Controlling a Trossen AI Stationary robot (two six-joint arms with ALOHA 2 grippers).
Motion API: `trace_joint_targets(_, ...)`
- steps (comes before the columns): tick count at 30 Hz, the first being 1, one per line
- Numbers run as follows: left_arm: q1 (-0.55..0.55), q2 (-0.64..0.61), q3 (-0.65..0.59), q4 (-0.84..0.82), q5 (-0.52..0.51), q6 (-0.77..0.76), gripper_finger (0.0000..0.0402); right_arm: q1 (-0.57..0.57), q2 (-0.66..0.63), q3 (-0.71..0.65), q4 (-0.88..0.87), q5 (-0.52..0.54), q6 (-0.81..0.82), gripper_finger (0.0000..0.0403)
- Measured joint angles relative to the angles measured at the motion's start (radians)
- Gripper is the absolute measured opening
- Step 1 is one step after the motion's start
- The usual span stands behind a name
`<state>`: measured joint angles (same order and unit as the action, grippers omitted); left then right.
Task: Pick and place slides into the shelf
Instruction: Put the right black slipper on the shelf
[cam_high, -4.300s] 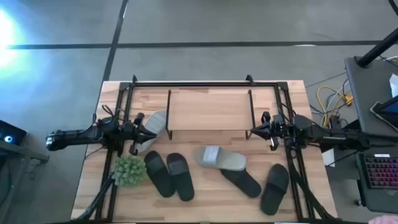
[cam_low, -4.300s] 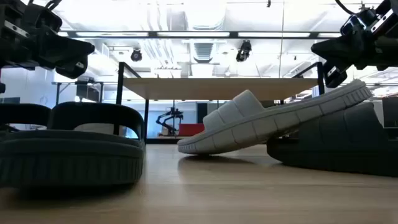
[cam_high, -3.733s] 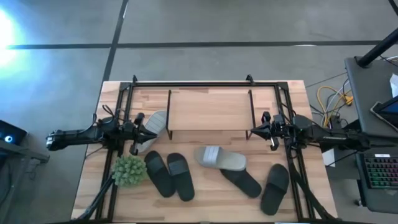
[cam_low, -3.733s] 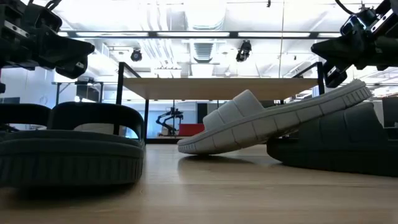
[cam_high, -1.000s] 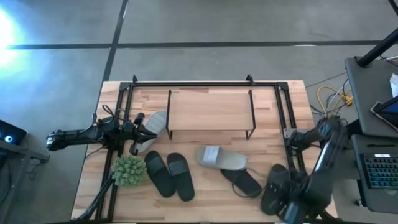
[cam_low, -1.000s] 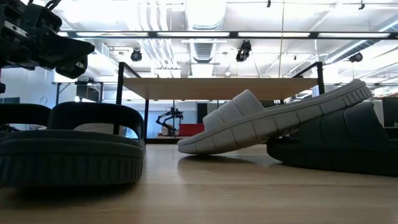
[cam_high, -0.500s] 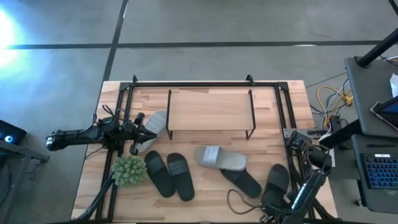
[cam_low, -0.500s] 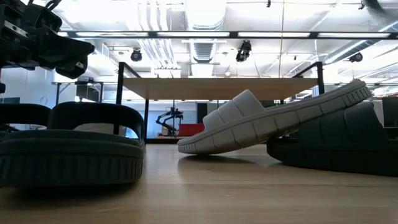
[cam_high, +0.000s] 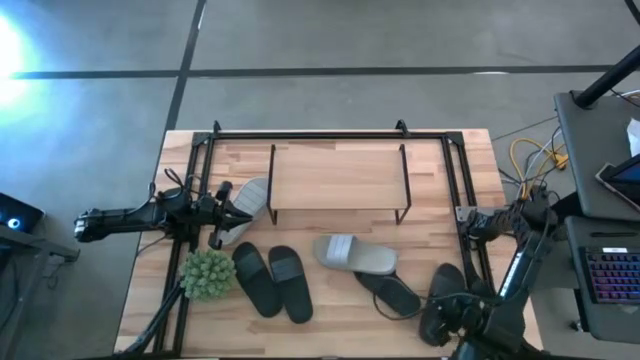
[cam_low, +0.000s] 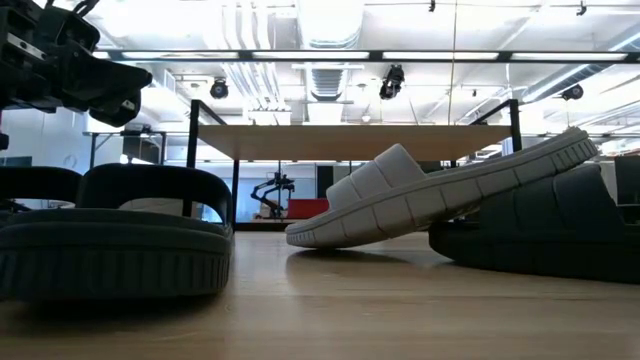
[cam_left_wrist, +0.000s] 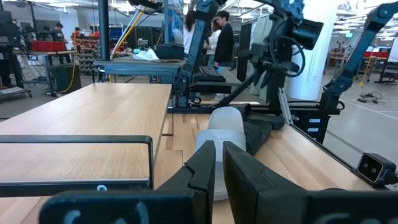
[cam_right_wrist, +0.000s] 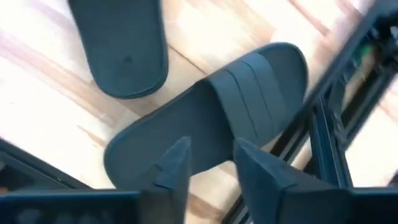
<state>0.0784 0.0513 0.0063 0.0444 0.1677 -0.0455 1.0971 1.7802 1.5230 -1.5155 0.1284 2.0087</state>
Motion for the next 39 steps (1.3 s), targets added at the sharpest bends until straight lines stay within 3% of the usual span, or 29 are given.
trace_joint_targets(5,0.0,-0.001,0.0,0.0,0.0,0.0,0.0017,-0.004,-0.034,-0.086,0.028,-0.004,-0.164,0.0191)
trace_joint_targets(9,0.0,-0.001,0.0,0.0,0.0,0.0,0.0017,-0.004,-0.013,-0.132,0.025,-0.01,-0.251,0.0214)
trace_joint_targets(15,0.0,0.0,0.0,0.0,0.0,0.0,0.0017,-0.006,0.023,-0.178,0.026,-0.033,-0.304,0.0219)
trace_joint_targets(20,0.0,0.001,0.0,0.0,0.0,0.0,0.0017,-0.006,0.025,-0.212,0.022,-0.034,-0.232,0.0219)
trace_joint_targets(28,0.0,0.0,0.0,0.0,0.0,0.0,0.0017,-0.006,0.044,-0.208,0.164,-0.083,-0.269,0.0219)
trace_joint_targets(39,0.0,-0.001,0.0,0.0,0.0,0.0,0.0017,-0.006,0.066,-0.246,0.105,-0.075,-0.299,0.0219)
